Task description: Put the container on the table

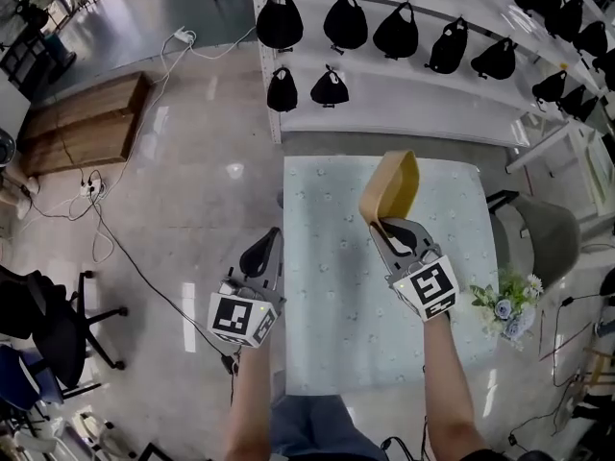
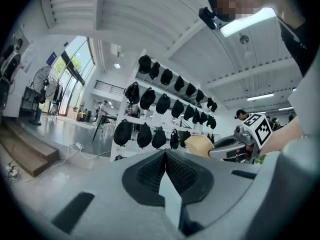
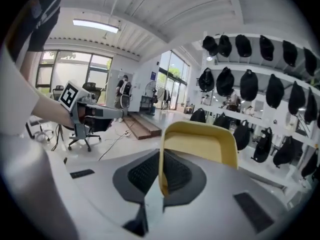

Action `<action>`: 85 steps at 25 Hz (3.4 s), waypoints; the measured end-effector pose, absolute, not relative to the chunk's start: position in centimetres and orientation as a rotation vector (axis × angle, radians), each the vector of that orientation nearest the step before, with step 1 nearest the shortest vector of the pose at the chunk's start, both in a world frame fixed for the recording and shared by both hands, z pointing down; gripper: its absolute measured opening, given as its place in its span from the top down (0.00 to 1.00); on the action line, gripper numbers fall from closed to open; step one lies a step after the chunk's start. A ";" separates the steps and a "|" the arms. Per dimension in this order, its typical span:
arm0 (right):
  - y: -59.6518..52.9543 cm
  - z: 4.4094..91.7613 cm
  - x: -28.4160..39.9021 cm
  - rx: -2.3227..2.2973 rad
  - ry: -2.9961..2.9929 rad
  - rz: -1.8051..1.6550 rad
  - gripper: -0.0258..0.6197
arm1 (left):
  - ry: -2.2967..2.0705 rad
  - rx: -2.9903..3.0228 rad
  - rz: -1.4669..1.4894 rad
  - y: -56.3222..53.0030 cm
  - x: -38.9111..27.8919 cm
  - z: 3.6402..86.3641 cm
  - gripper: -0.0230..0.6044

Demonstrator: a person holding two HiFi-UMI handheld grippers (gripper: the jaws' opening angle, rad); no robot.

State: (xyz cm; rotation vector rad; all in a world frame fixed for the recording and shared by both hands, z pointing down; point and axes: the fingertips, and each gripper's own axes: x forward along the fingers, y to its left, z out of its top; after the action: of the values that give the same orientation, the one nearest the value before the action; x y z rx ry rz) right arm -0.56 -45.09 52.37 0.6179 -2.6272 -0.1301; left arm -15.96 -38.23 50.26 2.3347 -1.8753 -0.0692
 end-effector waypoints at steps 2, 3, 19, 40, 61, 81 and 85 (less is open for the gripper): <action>-46.1 54.5 -2.4 0.529 -2.583 -0.146 0.94 | -1.884 2.330 -0.058 -39.3 -16.0 51.1 0.96; -46.5 55.8 -3.3 0.486 -2.559 -0.150 0.94 | -1.885 2.331 -0.049 -39.8 -15.9 51.6 0.96; -48.2 72.9 -9.8 0.014 -2.208 -0.193 0.94 | -1.902 2.254 0.000 -41.1 -16.4 58.9 0.96; -46.1 77.3 -8.3 -0.196 -2.004 -0.291 0.80 | -1.862 2.218 -0.050 -41.8 -15.7 60.4 0.96; -45.1 69.7 -7.6 0.034 -2.186 -0.239 0.82 | -1.874 2.244 -0.066 -40.1 -15.7 55.7 0.96; -40.2 45.4 1.7 0.994 -2.919 0.230 0.96 | -1.979 2.362 -0.098 -34.2 -14.9 42.6 0.96; -38.3 42.3 4.3 1.102 -2.949 0.157 0.96 | -2.008 2.399 -0.107 -32.4 -14.9 39.8 0.96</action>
State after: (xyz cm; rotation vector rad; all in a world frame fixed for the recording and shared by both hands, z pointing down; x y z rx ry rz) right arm 4.26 -38.27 42.26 1.1020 -2.9486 0.1565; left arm -14.89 -32.35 39.82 2.3994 -2.0079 -0.1067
